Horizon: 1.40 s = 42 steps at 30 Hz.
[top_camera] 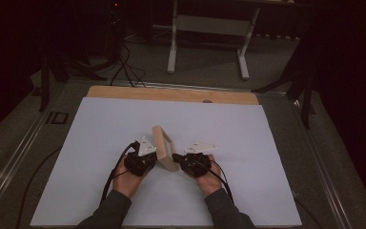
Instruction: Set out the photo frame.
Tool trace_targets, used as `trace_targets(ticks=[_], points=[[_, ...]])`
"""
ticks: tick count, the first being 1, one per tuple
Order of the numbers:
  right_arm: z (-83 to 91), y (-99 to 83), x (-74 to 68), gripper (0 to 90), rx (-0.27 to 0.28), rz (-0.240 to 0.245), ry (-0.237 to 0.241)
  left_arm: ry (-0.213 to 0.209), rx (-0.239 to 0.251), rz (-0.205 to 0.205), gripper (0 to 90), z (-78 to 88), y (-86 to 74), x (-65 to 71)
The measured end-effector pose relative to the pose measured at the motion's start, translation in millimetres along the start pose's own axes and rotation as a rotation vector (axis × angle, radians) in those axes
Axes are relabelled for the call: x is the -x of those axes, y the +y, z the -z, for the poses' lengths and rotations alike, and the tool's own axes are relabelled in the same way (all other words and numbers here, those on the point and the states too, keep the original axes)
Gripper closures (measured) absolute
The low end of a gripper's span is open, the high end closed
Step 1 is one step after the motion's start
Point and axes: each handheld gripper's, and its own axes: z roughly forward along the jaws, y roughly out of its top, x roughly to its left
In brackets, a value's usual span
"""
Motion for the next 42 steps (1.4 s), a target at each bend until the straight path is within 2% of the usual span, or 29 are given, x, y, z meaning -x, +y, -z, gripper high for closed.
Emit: trace_targets(ticks=[13,16,17,23,27,32,36,42], points=[[-4.2,1.1,-9.1,89.8,-0.004,0.016,0.009,-0.009,0.015,0.074,88.1,-4.1,-0.5,-10.2],[-4.2,1.2,-9.1,89.6,-0.003,0.017,0.011,0.010,0.015,0.089,82.8,-2.5,-2.4,-13.8],[-3.5,1.5,-9.5,87.1,0.002,0.018,0.010,0.014,0.019,0.092,76.8,-1.4,-3.0,-15.1],[0.8,3.7,-8.6,79.3,0.008,0.038,-0.005,0.032,0.037,0.148,59.3,9.2,-5.2,-27.1],[4.2,5.5,-8.2,74.3,0.016,0.046,-0.009,0.042,0.066,0.188,53.7,18.6,-5.8,-33.5],[8.8,7.2,-7.5,66.0,0.025,0.051,-0.029,0.034,0.137,0.253,50.3,33.3,-5.6,-38.6],[12.7,7.9,-5.8,60.9,0.028,0.055,-0.042,0.021,0.172,0.282,47.0,42.7,-4.4,-41.9],[15.0,8.5,-3.9,57.5,0.033,0.054,-0.057,-0.010,0.213,0.300,38.8,47.4,-2.2,-40.5]])
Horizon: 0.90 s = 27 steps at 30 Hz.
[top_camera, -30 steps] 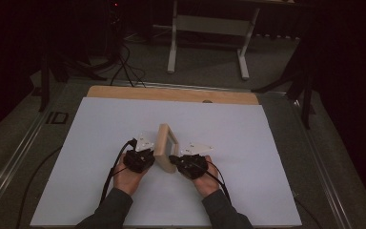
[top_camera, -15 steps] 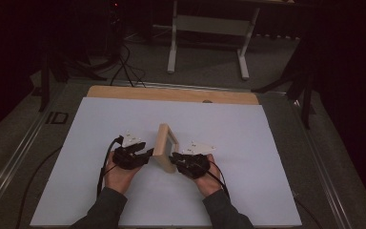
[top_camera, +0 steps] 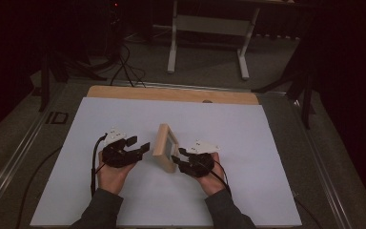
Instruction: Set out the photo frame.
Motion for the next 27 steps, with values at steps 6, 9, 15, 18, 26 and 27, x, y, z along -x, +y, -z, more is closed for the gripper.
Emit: trace_targets(ticks=[6,9,15,18,26,27], points=[[1.0,0.0,1.5,57.0,0.001,0.002,-0.007,-0.026,0.002,-0.012,35.1,-1.3,1.6,7.3],[2.4,0.3,2.6,56.9,0.005,-0.001,-0.009,-0.042,0.009,-0.013,34.4,-1.3,2.9,11.1],[5.1,1.2,4.7,56.2,0.012,-0.011,-0.017,-0.035,-0.007,-0.053,31.6,-6.0,2.4,20.7],[6.1,1.7,6.0,56.0,0.017,-0.012,-0.020,-0.046,-0.012,-0.058,30.8,-8.8,1.6,24.0],[7.4,2.1,6.7,55.7,0.021,-0.015,-0.021,-0.064,-0.028,-0.079,29.8,-15.1,0.6,32.8],[7.6,2.2,6.6,55.7,0.021,-0.017,-0.021,-0.065,-0.032,-0.081,29.8,-16.0,0.3,33.7]])
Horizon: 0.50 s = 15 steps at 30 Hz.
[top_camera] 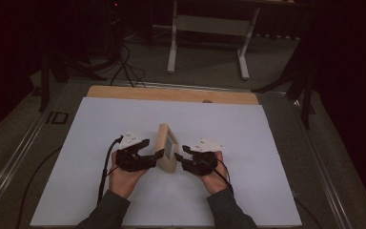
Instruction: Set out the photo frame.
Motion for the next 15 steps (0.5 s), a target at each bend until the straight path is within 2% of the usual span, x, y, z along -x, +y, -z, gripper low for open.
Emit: trace_targets(ticks=[6,15], points=[[0.4,0.2,0.2,55.5,0.002,0.000,0.000,0.006,-0.025,-0.014,30.2,-8.5,-1.6,5.5],[3.7,1.6,2.4,55.2,0.012,-0.004,-0.003,0.025,-0.072,-0.007,33.7,-22.1,-6.0,6.0]])
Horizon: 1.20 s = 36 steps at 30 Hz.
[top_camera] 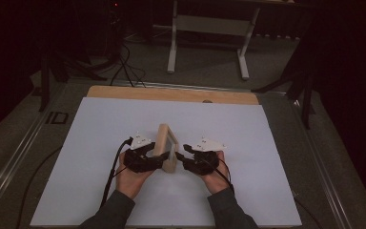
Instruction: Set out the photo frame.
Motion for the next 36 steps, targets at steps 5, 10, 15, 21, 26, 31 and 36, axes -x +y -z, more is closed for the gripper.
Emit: trace_targets(ticks=[5,10,15,21,26,31,36], points=[[0.4,0.1,0.6,54.9,0.001,0.001,0.000,-0.007,-0.004,0.012,34.2,-3.2,-0.8,0.1],[-0.1,-0.3,0.9,54.5,0.000,0.002,-0.003,-0.002,-0.013,0.021,36.4,-5.7,-1.2,0.6],[0.3,-0.2,1.4,54.3,0.001,0.001,-0.004,-0.008,-0.017,0.020,38.3,-6.5,-1.6,0.3],[0.5,-0.2,1.7,54.1,0.002,0.000,-0.005,-0.013,-0.026,0.016,40.2,-7.9,-2.2,1.3],[0.8,-0.3,2.0,54.0,0.003,0.000,-0.005,-0.024,-0.031,0.016,42.3,-8.6,-2.3,1.9],[0.7,-0.4,1.9,53.9,0.001,-0.003,-0.003,-0.024,-0.038,0.018,44.1,-9.6,-2.9,2.4],[2.1,-0.2,2.8,53.7,0.006,-0.007,-0.004,-0.024,-0.035,0.017,44.6,-9.5,-3.3,2.3]])
